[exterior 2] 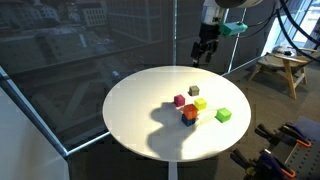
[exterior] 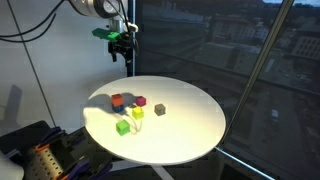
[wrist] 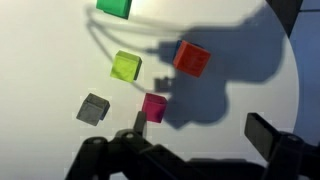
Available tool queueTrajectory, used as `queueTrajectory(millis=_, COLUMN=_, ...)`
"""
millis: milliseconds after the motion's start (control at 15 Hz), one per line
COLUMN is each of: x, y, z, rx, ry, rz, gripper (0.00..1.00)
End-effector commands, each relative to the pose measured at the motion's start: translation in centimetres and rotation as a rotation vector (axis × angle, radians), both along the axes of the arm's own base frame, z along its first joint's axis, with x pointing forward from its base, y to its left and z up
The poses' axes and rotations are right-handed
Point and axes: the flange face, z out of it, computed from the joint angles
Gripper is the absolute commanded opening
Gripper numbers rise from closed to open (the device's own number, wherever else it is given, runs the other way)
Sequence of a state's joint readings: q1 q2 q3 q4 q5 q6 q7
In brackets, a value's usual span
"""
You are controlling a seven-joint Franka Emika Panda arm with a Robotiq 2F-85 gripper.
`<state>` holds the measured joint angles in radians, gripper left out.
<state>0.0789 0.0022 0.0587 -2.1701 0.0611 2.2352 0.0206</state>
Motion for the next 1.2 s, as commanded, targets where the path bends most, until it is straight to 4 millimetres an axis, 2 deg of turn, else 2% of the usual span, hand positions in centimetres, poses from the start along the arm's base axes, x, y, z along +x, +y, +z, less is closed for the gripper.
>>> queueTrajectory(millis=0, x=0.8, y=0.9, z=-1.0, rx=-0.031, ry=-0.033, rz=-0.015, gripper=1.00)
queueTrajectory(millis=1133, x=0.9, y=2.9, z=-10.6, rx=-0.053, ry=0.045, rz=0.005, gripper=1.00)
